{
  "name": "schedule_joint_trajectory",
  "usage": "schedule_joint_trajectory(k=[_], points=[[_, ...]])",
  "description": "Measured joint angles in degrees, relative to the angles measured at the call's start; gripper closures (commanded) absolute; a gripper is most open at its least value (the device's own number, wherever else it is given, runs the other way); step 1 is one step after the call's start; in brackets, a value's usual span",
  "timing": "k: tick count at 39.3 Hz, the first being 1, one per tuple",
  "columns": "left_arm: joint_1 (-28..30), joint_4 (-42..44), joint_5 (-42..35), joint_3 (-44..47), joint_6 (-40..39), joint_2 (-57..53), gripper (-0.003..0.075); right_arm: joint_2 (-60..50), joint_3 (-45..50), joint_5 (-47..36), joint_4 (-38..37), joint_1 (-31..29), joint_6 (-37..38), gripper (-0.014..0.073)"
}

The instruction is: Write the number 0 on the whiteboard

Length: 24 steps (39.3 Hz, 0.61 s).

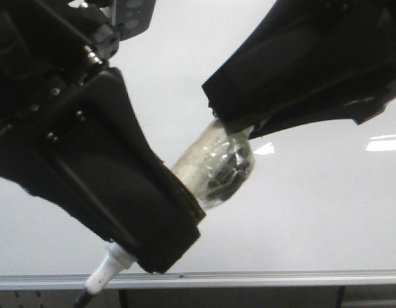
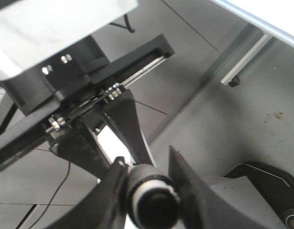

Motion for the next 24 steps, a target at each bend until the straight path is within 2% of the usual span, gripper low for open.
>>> schedule_joint_trajectory(k=[3, 7, 9, 12, 18, 20, 22, 24], points=[[0.0, 0.0, 0.0, 0.0, 0.0, 0.0, 0.0738, 0.0, 0.0, 0.3, 0.1, 0.0, 0.0, 0.0662], [0.0, 0.0, 0.0, 0.0, 0.5, 0.0, 0.0718, 0.0, 0.0, 0.4, 0.1, 0.0, 0.0, 0.0661], [0.0, 0.0, 0.0, 0.0, 1.0, 0.0, 0.0671, 0.0, 0.0, 0.5, 0.1, 0.0, 0.0, 0.0661], [0.0, 0.0, 0.0, 0.0, 1.3, 0.0, 0.0535, 0.0, 0.0, 0.6, 0.1, 0.0, 0.0, 0.0661], [0.0, -0.1, 0.0, 0.0, 1.4, 0.0, 0.0139, 0.0, 0.0, 1.6, 0.1, 0.0, 0.0, 0.0661], [0.0, -0.1, 0.0, 0.0, 1.4, 0.0, 0.0052, 0.0, 0.0, 1.8, 0.1, 0.1, 0.0, 0.0661], [0.0, -0.1, 0.0, 0.0, 1.4, 0.0, 0.0015, 0.0, 0.0, 2.0, 0.0, 0.1, 0.0, 0.0661], [0.0, -0.1, 0.0, 0.0, 1.4, 0.0, 0.0032, 0.0, 0.0, 2.1, 0.0, 0.1, 0.0, 0.0661]])
